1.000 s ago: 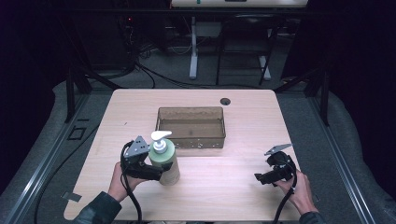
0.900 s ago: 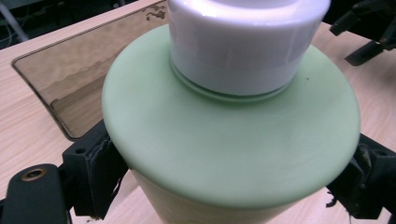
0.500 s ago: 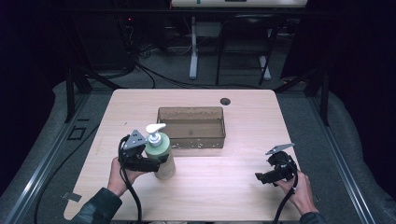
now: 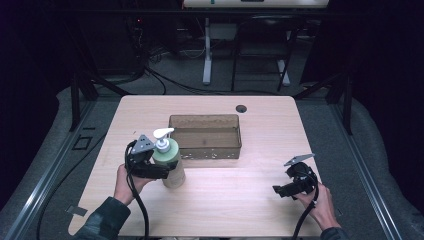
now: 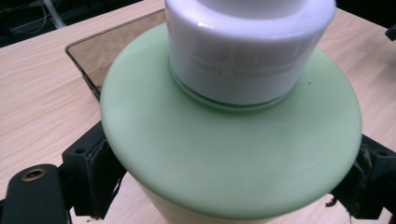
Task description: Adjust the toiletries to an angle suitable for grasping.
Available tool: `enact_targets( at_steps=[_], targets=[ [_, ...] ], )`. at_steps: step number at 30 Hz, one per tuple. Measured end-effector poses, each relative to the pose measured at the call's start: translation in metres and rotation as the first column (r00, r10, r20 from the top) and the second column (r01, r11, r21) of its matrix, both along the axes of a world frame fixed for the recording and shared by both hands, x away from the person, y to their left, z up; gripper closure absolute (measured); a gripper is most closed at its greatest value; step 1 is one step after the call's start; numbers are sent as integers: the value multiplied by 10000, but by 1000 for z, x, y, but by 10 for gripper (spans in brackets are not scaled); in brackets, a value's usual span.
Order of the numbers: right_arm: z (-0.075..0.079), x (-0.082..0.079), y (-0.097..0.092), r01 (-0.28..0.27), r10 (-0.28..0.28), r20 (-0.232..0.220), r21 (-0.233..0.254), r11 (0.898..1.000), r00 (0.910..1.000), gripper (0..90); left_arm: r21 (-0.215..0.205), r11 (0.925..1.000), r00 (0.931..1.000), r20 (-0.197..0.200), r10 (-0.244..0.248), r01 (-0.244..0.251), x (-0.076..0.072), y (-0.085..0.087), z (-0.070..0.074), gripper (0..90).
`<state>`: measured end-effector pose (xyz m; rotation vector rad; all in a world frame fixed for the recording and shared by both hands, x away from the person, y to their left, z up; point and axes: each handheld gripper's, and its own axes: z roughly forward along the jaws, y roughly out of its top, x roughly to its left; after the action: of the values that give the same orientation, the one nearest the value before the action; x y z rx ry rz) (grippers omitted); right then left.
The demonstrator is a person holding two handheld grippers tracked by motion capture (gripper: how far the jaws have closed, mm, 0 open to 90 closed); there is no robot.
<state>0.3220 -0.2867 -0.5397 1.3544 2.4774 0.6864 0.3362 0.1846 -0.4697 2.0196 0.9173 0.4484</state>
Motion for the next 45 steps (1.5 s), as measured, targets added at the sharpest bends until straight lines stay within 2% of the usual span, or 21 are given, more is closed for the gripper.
enact_targets(
  at_steps=[3,5,7,11,12,13,14,16,18,24,25,27,30,31,32,34,35,37,38,42,45],
  targets=[
    [1,0,0,-9,9,23,-30,10000,10000,71,142,9997,9998,-55,-181,182,0,0,1,108],
    [1,0,-1,-3,3,5,-3,10000,10000,70,282,9984,9977,-466,-487,500,2,-1,0,29],
    [1,1,-2,4,-4,-36,107,9999,10000,63,559,9966,9971,-492,-575,602,1,-2,1,3],
    [2,0,-2,15,-15,10,112,9999,10000,61,513,9961,9958,-605,-684,716,0,1,6,0],
    [2,1,-3,-9,9,7,58,10000,10000,61,336,9960,9935,-812,-800,830,0,6,11,0],
    [2,1,-3,-12,12,-6,43,10000,10000,60,336,9960,9935,-812,-800,830,0,6,11,0],
    [1,1,-4,35,-35,-70,57,10000,10000,57,152,9960,9928,-824,-867,882,0,9,17,0],
    [1,1,-5,19,-19,-88,13,10000,10000,48,222,9958,9930,-805,-864,884,0,11,21,0],
    [0,2,-5,52,-52,-155,35,10000,9999,36,-19,9952,9928,-685,-978,979,0,15,31,0],
    [0,2,-4,19,-19,-229,6,10000,9997,31,45,9928,9900,-750,-1192,1199,1,18,45,0],
    [0,2,-4,-2,2,-240,-17,10000,9997,30,196,9927,9908,-671,-1177,1193,0,19,49,0],
    [1,2,-3,-60,59,-183,-68,10000,9998,24,216,9923,9901,-729,-1202,1220,0,21,59,0],
    [0,3,-3,-66,66,-219,-21,10000,9997,0,290,9889,9858,-885,-1425,1456,1,22,65,0],
    [0,3,-3,-49,48,-228,-37,10000,9997,0,555,9875,9856,-918,-1423,1477,2,20,71,0],
    [-1,3,-3,-54,53,-246,-16,10000,9997,0,676,9839,9821,-1028,-1580,1654,3,20,74,0],
    [-1,3,-2,-53,53,-289,17,10000,9996,0,878,9822,9819,-1074,-1563,1660,4,18,78,0],
    [-1,3,-2,-66,67,-300,18,10000,9995,0,865,9796,9785,-1161,-1707,1812,4,17,80,0],
    [-1,3,-2,-81,81,-301,25,10000,9995,0,902,9792,9788,-1126,-1712,1816,5,16,82,0],
    [-1,4,-2,-86,87,-330,32,10000,9994,0,901,9763,9755,-1174,-1859,1968,7,15,85,0],
    [-1,3,-2,-83,85,-341,59,9999,9994,0,893,9739,9730,-1196,-1974,2086,10,12,93,0],
    [-1,4,-2,-124,128,-351,92,9999,9993,0,1177,9681,9717,-1120,-2082,2210,15,6,102,0]
  ],
)
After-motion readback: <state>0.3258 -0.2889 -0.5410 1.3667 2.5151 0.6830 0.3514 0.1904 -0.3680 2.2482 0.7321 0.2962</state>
